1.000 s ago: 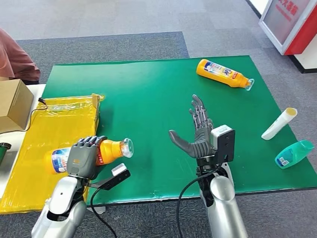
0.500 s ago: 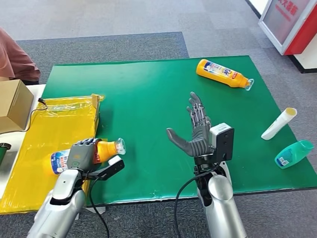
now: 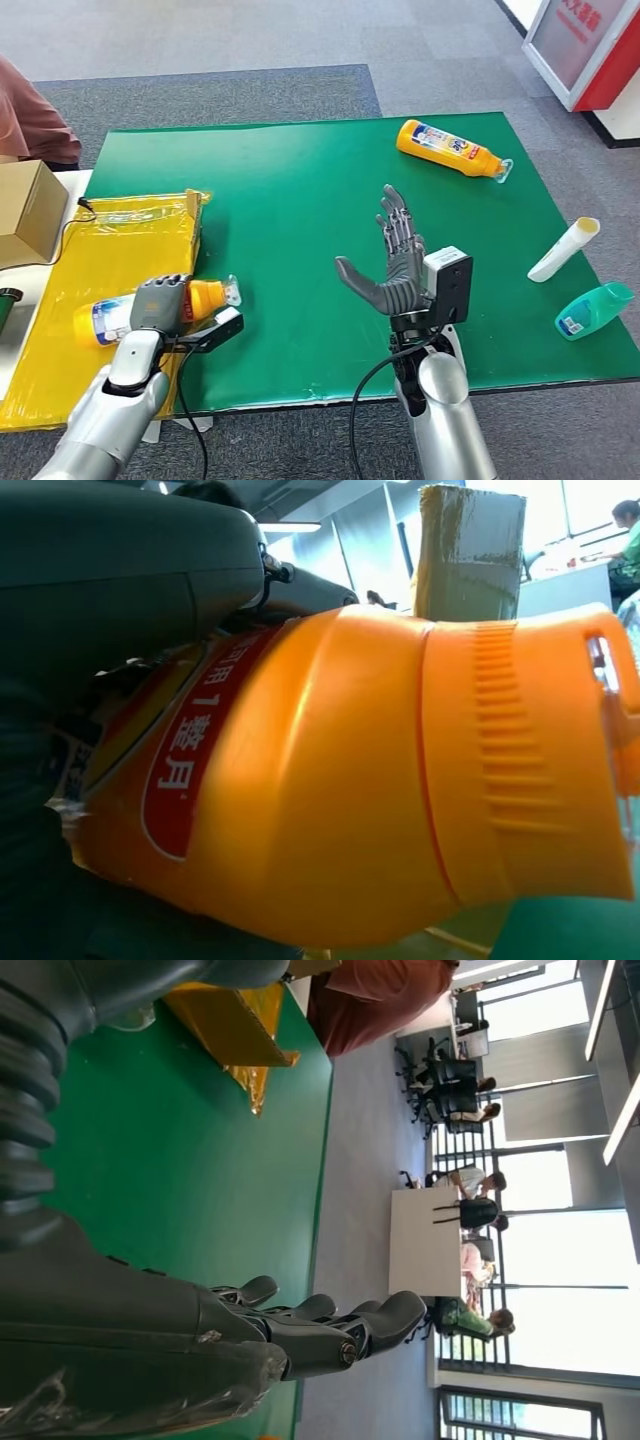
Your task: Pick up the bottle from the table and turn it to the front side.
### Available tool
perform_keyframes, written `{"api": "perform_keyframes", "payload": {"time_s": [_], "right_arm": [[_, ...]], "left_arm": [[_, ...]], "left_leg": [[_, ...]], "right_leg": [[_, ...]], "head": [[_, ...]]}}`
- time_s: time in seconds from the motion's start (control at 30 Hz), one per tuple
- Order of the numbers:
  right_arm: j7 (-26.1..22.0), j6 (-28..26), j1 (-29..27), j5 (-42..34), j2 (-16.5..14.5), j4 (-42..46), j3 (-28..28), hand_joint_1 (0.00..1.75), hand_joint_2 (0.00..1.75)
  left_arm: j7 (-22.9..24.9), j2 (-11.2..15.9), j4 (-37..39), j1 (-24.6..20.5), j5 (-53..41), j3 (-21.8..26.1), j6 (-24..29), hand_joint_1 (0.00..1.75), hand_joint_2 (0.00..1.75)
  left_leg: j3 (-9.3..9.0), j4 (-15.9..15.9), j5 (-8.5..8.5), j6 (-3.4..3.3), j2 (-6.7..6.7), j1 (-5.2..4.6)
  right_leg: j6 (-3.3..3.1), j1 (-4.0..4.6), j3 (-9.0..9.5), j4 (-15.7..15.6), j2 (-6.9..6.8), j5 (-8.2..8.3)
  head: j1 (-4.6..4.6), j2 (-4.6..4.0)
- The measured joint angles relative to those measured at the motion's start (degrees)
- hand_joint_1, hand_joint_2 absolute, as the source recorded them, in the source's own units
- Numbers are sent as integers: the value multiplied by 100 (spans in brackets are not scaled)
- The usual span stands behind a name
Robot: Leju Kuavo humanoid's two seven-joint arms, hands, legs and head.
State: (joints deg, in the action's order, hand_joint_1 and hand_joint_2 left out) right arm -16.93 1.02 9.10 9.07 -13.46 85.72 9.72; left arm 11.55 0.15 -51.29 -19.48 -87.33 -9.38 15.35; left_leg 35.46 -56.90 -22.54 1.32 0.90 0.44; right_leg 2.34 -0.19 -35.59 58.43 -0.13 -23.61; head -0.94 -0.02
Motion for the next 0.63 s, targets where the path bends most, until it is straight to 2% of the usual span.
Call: {"api": "perform_keyframes", "payload": {"time_s": [0.3,0.43,0.63], "right_arm": [[27,-97,-9,-6,7,13,45,0,175],[34,-186,-31,-25,16,13,63,0,175],[43,-236,-43,-70,22,-7,103,0,175]], "left_arm": [[-87,-8,92,-53,178,8,99,0,175],[-284,-55,30,96,525,40,274,0,175],[-274,-109,-25,304,566,46,510,0,175]], "left_leg": [[-1,0,1,1,0,0],[0,0,0,0,0,0],[-3,0,-4,-4,0,-1]], "right_leg": [[0,0,1,0,0,0],[1,0,2,0,0,0],[2,-1,7,0,-1,-2]], "head": [[1,0],[2,0],[0,0]]}}
